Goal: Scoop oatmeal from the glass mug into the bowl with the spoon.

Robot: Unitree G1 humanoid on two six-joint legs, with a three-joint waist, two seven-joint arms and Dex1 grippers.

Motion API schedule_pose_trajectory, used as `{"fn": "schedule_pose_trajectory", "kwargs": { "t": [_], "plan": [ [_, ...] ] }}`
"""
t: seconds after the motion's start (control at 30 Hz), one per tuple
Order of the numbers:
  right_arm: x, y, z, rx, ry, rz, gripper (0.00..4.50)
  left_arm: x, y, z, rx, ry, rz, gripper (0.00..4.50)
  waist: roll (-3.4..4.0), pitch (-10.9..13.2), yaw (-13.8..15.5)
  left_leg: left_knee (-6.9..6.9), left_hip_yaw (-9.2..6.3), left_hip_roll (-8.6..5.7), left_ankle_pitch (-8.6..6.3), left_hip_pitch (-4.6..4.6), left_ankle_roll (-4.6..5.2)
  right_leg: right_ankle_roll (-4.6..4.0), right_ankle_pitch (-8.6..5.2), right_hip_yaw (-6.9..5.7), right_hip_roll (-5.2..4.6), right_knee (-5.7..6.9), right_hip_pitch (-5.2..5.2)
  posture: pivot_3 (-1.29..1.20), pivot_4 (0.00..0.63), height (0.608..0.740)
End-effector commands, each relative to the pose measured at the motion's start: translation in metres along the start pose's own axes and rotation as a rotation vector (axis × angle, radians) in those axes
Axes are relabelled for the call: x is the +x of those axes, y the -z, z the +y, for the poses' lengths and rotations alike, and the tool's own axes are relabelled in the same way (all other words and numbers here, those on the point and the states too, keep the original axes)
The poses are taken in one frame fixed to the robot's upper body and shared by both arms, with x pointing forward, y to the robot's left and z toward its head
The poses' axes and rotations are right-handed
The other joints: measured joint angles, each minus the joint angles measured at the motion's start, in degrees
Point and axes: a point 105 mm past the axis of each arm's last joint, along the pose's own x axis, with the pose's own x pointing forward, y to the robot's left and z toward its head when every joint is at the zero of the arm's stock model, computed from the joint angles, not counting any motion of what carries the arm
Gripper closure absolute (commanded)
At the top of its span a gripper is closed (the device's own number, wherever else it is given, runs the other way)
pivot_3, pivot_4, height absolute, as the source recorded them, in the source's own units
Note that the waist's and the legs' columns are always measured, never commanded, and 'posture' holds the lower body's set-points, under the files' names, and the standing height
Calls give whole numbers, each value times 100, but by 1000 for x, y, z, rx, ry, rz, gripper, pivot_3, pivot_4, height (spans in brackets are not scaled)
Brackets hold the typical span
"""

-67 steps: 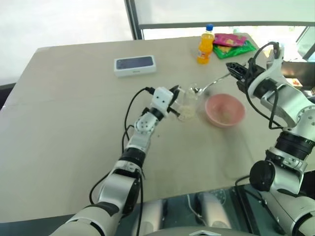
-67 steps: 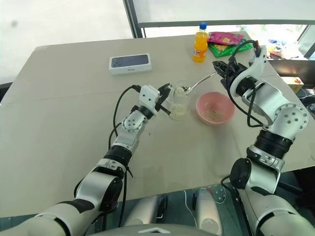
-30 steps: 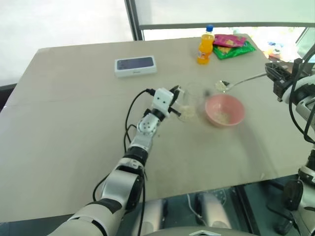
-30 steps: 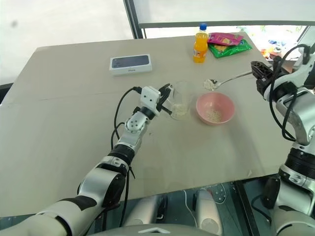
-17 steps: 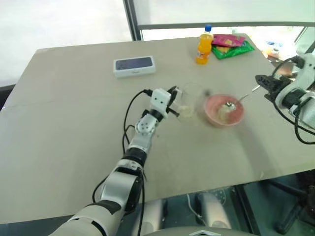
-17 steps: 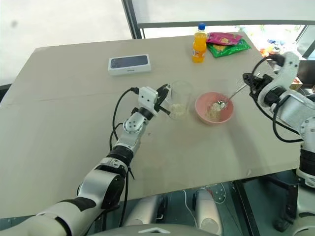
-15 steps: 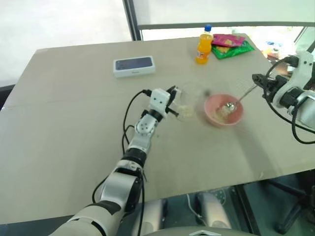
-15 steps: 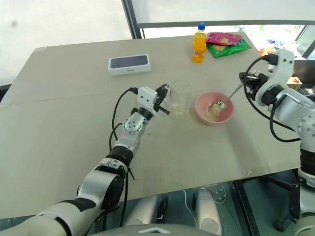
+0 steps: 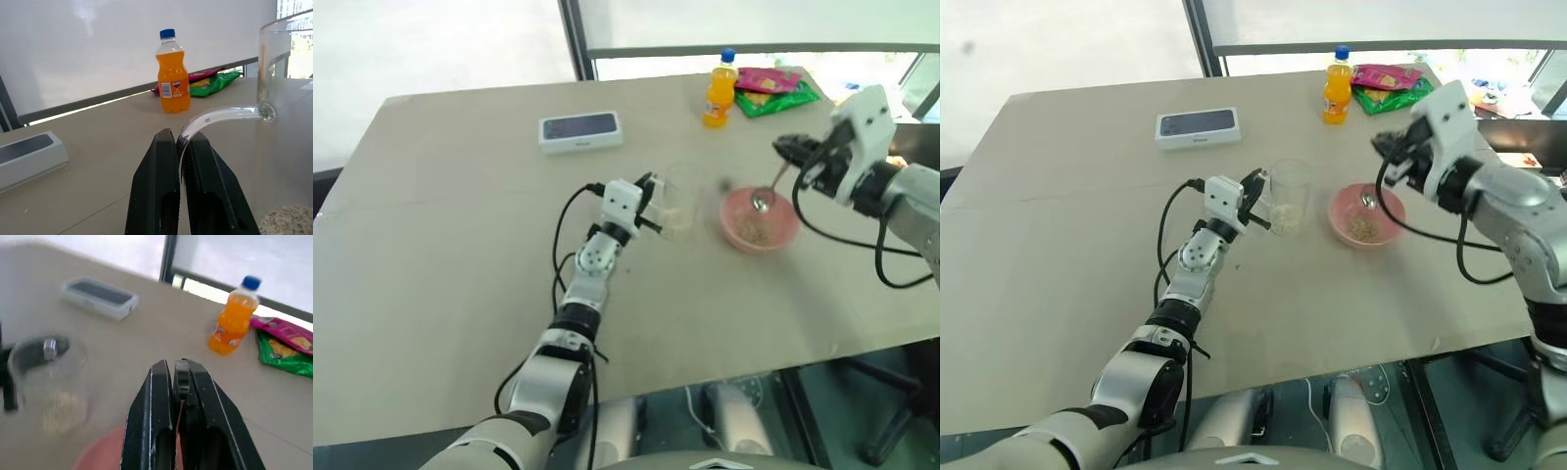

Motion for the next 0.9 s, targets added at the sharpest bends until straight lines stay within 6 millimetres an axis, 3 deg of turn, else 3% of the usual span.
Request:
{"fn": "schedule_pose_trajectory", "kwargs": {
  "t": [0.03,0.1,0.2,0.33,0.47,0.57,0.73,0.83,0.9],
  "plan": [
    [0,-58,5,186,-7,-236,4500,1,-6,2,7,-14,-23,4438,0,0,7,-1,-3,0,0,0,0,0,0,0,0,2,-1,0,150,740],
    [5,-67,16,278,-45,-283,4500,0,-6,2,6,-20,-23,4438,0,-1,19,-3,-7,0,0,-1,0,0,0,-3,0,2,-2,0,150,740],
    [10,-66,28,325,-82,-271,4500,-1,-5,2,7,-23,-22,4438,0,-1,27,-4,-7,-2,-1,-2,0,0,0,-4,-2,-1,-2,0,150,740],
    [16,-40,52,301,-149,-148,4500,-2,-5,2,8,-21,-24,4438,0,-2,36,-3,-6,-6,-1,-7,0,0,0,-4,-7,-3,-3,0,150,740],
    [21,-10,63,239,-163,-41,4500,-4,-4,5,6,-34,-18,4438,1,-2,20,-3,-5,-6,-1,-6,1,0,0,-4,-5,2,-5,0,150,740],
    [25,0,71,223,-183,-15,4500,-4,-3,6,3,-35,-14,4438,1,-2,11,-1,-5,-7,-1,-3,1,0,0,-5,-4,7,-4,0,150,740],
    [34,-5,70,219,-156,-60,2539,-4,-3,5,6,-31,-10,4500,1,-2,-3,0,-6,-7,-1,-2,1,0,0,-4,-2,7,-4,0,150,740],
    [35,-11,64,238,-129,-98,1020,-5,-4,5,-2,-28,-14,4500,1,-2,-1,0,-5,-7,0,-2,0,0,0,-4,-1,8,-5,0,150,740],
    [35,-14,54,234,-86,-118,1020,-5,-4,6,-2,-29,-14,4500,1,-2,3,0,-6,-7,0,-2,0,0,0,-4,-1,8,-5,0,150,740]
  ]
}}
